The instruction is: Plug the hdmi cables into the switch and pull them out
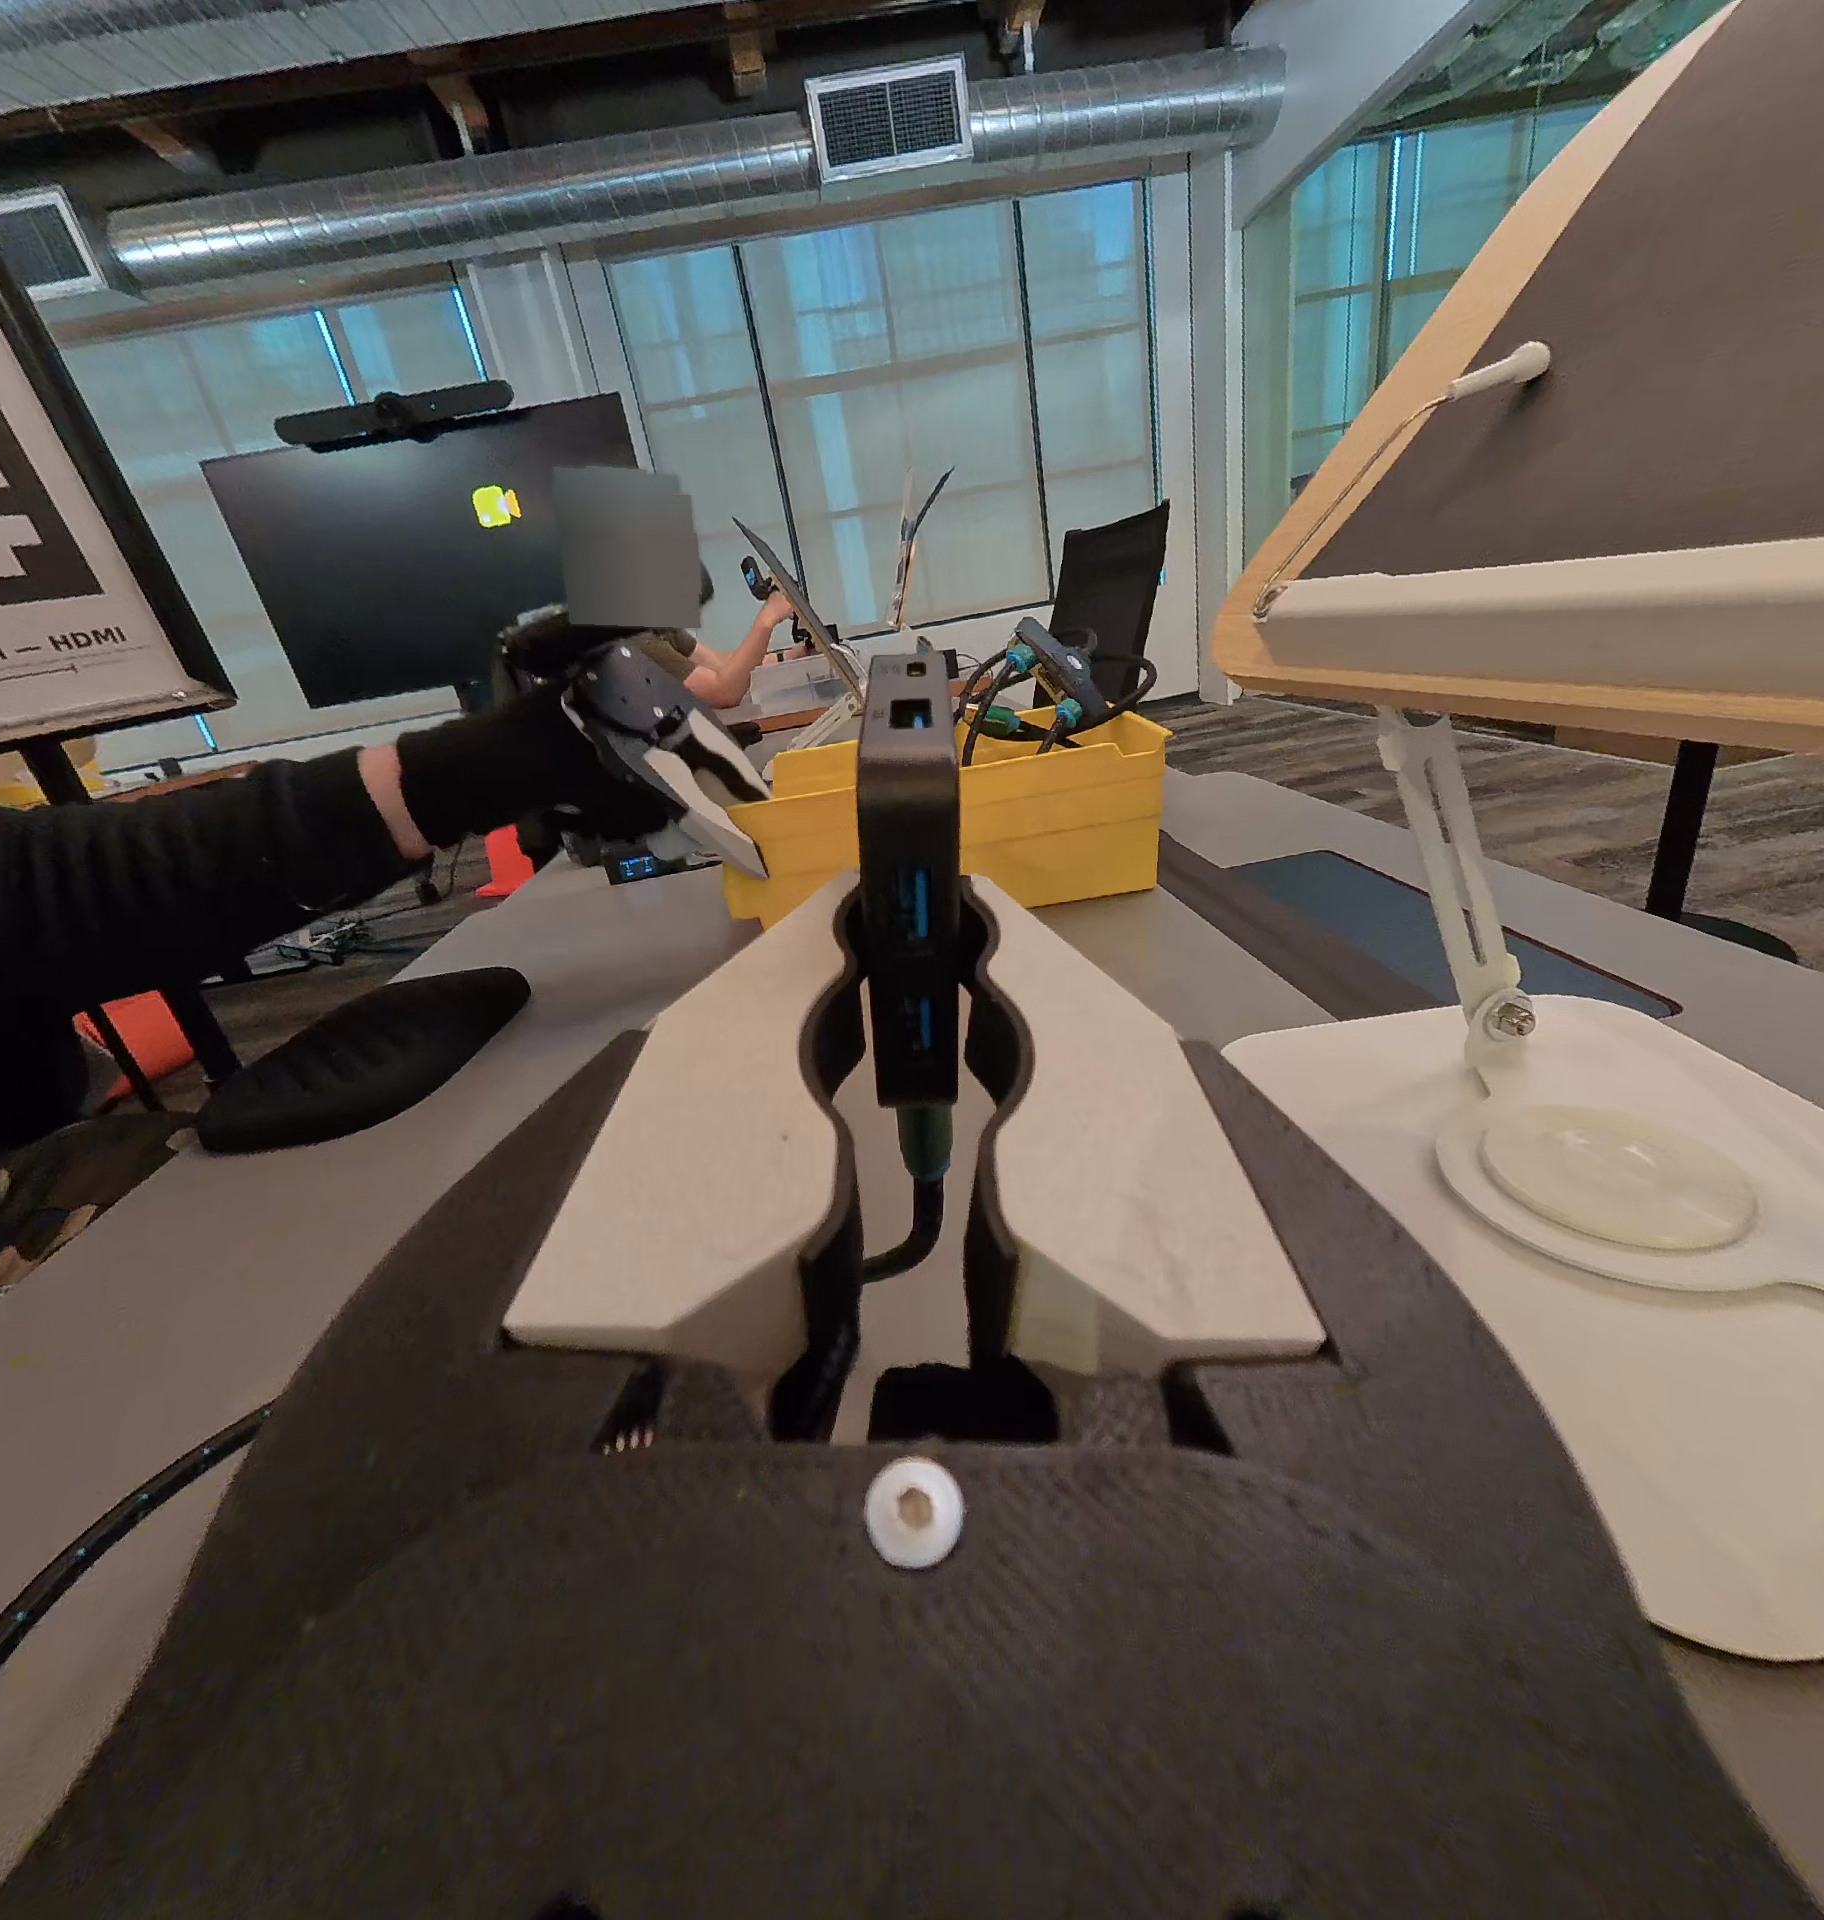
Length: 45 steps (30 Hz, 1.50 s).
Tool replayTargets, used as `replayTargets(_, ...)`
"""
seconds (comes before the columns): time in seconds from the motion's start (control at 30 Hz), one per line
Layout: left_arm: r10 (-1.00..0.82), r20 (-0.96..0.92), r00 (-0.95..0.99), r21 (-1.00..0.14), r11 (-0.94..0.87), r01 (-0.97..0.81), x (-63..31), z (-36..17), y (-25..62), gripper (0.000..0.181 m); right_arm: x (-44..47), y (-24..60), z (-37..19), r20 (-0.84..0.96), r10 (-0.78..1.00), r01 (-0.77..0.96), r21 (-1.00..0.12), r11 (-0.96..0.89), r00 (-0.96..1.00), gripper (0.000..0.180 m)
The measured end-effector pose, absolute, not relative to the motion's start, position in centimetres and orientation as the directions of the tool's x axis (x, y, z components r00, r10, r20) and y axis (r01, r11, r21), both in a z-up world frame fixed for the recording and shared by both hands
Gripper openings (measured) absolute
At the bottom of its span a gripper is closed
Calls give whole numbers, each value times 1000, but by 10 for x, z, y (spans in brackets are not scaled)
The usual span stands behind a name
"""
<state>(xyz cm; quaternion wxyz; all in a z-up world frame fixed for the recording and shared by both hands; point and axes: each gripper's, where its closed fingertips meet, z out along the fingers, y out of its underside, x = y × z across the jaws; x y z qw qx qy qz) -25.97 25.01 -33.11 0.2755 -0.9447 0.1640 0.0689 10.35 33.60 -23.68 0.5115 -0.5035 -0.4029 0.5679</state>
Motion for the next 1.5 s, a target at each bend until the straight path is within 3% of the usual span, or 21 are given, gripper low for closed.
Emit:
replayTargets(0.1, -221, -259, 940, -553, -764, -332, -260, -300, 253, 67, 102, 335, -236, -131, 990, -160, -979, -122, 44, 11)
replayTargets(0.23, -213, -439, 873, -606, -647, -463, -233, -243, 264, 64, 96, 329, -237, -52, 996, -101, -994, -45, 69, 11)
replayTargets(0.33, -353, -449, 821, -635, -521, -571, -164, -220, 278, 64, 88, 322, -243, 13, 997, -31, -999, 15, 73, 11)
replayTargets(0.47, -579, -517, 631, -591, -292, -752, -57, -213, 294, 65, 76, 309, -250, 82, 996, 42, -996, 80, 44, 11)
replayTargets(0.6, -724, -518, 456, -561, -115, -820, 25, -217, 299, 65, 66, 297, -259, 158, 987, 120, -981, 155, 14, 11)
replayTargets(0.8, -809, -533, 246, -466, 38, -884, 77, -233, 297, 41, 59, 289, -262, 203, 979, 155, -967, 202, -9, 11)
replayTargets(0.9, -830, -517, 209, -445, 52, -894, 82, -243, 296, 26, 59, 289, -264, 215, 977, 175, -961, 213, -6, 11)
replayTargets(1.1, -854, -480, 200, -477, 63, -877, 82, -242, 292, 19, 57, 292, -259, 219, 976, 163, -963, 213, 18, 13)
replayTargets(1.23, -844, -487, 226, -517, 70, -853, 79, -233, 294, 12, 61, 300, -250, 180, 982, 115, -978, 173, 53, 32)
replayTargets(1.5, -905, -324, 274, -777, 90, -623, 90, -197, 288, 11, 60, 300, -250, 74, 997, 75, -995, 72, 23, 47)
